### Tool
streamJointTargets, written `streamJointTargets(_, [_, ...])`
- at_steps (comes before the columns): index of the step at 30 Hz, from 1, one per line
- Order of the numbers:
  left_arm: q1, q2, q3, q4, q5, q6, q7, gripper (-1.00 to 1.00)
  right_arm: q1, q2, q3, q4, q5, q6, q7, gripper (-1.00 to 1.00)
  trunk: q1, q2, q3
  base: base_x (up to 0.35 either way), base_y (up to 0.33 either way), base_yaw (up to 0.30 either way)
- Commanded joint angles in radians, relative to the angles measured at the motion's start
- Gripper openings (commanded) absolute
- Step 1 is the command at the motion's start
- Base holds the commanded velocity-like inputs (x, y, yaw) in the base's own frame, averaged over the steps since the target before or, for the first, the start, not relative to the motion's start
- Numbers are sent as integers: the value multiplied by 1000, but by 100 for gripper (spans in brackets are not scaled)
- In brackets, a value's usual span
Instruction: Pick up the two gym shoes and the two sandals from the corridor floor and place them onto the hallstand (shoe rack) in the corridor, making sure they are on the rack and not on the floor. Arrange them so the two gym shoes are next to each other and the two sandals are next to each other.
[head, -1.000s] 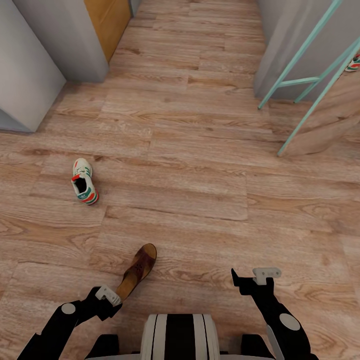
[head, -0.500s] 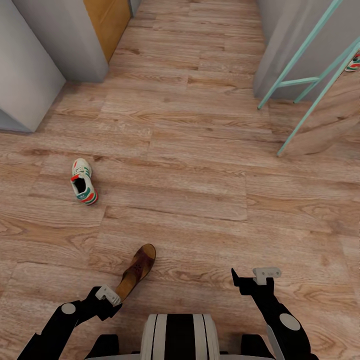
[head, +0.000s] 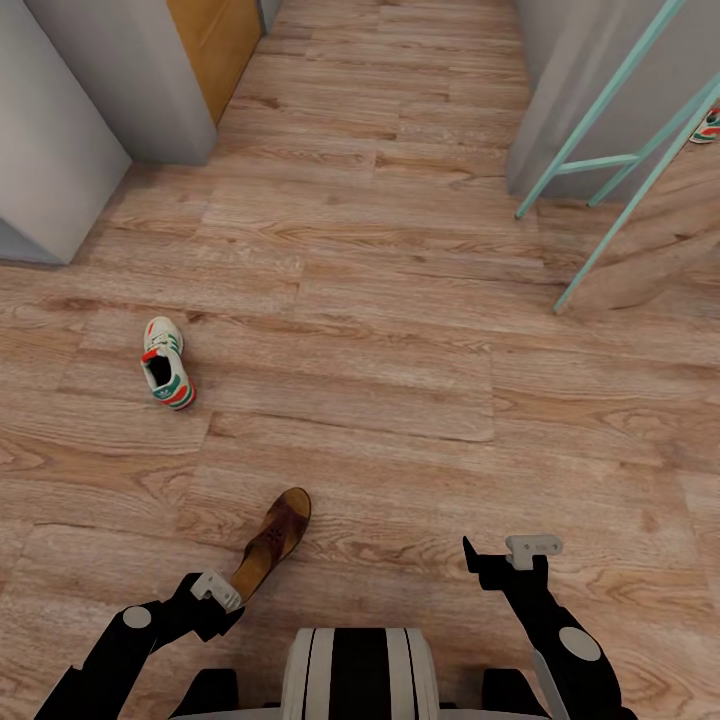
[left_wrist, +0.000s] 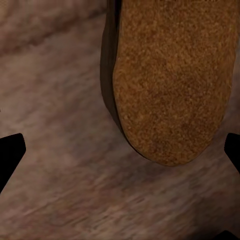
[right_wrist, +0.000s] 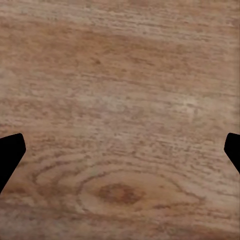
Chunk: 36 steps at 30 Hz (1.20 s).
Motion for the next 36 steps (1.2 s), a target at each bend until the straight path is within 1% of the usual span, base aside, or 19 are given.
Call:
streamJointTargets(1, [0,-1,2,-2,-3,5,-7,100,0,0,0,-1,0,6,0,100,0,0,-1,91,-16,0])
streamJointTargets(7, [0,-1,2,-2,-3,5,-7,100,0,0,1,-1,0,6,0,100,0,0,-1,126,-48,0])
streamJointTargets(31, [0,-1,2,-2,-3,5,-7,100,0,0,4,-1,0,6,0,100,0,0,-1,22,-17,0])
streamJointTargets(36, [0,-1,2,-2,-3,5,-7,100,0,0,3,-1,0,6,0,100,2,-1,-20,0,0,0])
